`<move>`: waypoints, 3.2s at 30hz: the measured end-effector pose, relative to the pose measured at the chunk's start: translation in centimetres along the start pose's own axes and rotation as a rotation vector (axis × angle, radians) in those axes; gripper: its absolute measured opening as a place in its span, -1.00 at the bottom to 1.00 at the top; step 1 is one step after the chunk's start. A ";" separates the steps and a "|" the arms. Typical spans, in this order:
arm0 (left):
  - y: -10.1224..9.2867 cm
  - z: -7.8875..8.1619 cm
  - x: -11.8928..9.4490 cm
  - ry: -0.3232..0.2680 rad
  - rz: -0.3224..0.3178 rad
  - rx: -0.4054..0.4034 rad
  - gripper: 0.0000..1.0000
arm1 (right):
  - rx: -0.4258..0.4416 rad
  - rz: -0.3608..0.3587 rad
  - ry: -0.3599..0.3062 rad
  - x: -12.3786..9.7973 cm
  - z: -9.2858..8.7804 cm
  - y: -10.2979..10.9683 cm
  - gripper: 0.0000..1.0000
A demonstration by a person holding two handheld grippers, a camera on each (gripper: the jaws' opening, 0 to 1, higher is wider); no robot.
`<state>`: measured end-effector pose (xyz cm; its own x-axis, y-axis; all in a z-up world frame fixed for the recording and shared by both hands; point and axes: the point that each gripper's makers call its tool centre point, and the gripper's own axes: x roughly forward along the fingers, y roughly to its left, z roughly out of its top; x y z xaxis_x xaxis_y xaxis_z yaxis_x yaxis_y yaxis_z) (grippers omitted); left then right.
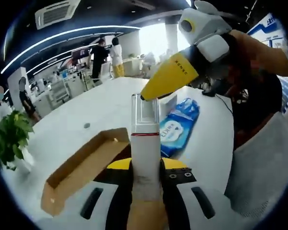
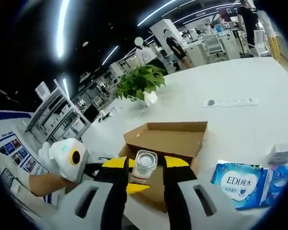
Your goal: Operate the shoe box by opening the lid, removing the specified soft item, and placing it in the target area until the item is outside and the box remains undamaged.
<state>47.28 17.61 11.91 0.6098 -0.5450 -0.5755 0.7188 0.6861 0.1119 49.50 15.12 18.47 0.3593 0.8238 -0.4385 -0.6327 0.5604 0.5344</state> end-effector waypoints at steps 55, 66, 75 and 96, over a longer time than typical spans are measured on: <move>-1.6 1.0 0.6 -0.041 -0.056 0.432 -0.37 | 0.142 0.081 0.287 -0.8 -4.2 0.1 -0.66; -0.7 1.5 0.3 -0.075 -0.072 0.203 0.02 | 0.055 0.080 0.286 -1.3 -3.3 -0.5 -0.66; -0.2 1.6 -0.6 -0.106 -0.093 -0.009 0.23 | -0.036 0.099 0.290 -1.9 -1.7 -0.6 -0.66; 4.6 0.4 -5.5 -0.188 0.143 -0.301 0.33 | -0.530 0.127 0.385 -4.0 3.0 -4.3 -0.65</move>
<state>47.39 23.50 15.92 0.7674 -0.4935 -0.4093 0.5093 0.8570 -0.0785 52.84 9.68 20.02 0.0511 0.7360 -0.6751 -0.9407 0.2625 0.2149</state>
